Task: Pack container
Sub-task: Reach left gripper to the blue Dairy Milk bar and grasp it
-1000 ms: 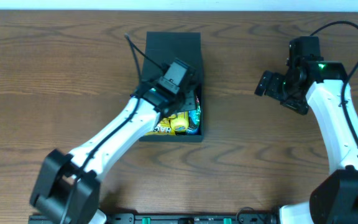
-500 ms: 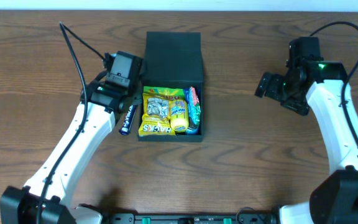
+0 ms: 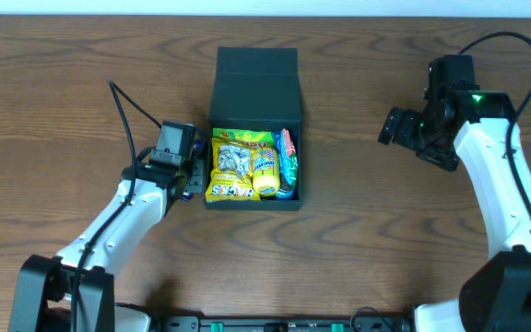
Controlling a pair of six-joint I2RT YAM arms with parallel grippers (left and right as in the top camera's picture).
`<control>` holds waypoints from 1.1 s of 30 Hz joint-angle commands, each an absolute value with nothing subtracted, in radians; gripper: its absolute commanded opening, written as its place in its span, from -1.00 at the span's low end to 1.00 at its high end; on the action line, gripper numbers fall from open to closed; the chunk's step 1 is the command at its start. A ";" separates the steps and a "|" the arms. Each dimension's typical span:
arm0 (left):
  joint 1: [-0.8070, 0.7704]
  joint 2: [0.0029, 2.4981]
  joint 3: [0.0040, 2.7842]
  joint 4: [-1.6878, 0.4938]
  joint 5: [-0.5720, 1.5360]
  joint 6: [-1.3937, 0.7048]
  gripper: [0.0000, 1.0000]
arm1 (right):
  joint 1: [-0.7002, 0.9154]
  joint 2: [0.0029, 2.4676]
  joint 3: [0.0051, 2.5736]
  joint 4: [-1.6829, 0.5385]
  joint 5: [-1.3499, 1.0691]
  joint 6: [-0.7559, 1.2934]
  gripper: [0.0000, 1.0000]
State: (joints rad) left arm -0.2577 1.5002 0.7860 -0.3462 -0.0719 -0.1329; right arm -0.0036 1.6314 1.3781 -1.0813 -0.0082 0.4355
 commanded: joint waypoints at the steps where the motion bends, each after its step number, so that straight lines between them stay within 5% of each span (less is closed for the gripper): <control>1: -0.255 1.517 0.739 -0.315 -0.050 -0.108 0.02 | -0.012 1.621 1.386 -1.082 -0.007 0.421 0.99; 26: -0.255 1.591 0.609 -0.101 -0.010 -0.048 0.01 | -0.012 1.621 1.386 -1.088 -0.007 0.421 0.98; 33: -0.255 1.623 0.610 -0.077 -0.010 -0.048 -0.21 | -0.012 1.621 1.386 -1.088 -0.007 0.421 0.98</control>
State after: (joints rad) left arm -0.2558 1.5654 0.6308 -0.0731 0.0315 -0.0734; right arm -0.0036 1.6314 1.3781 -1.0851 -0.0086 0.4355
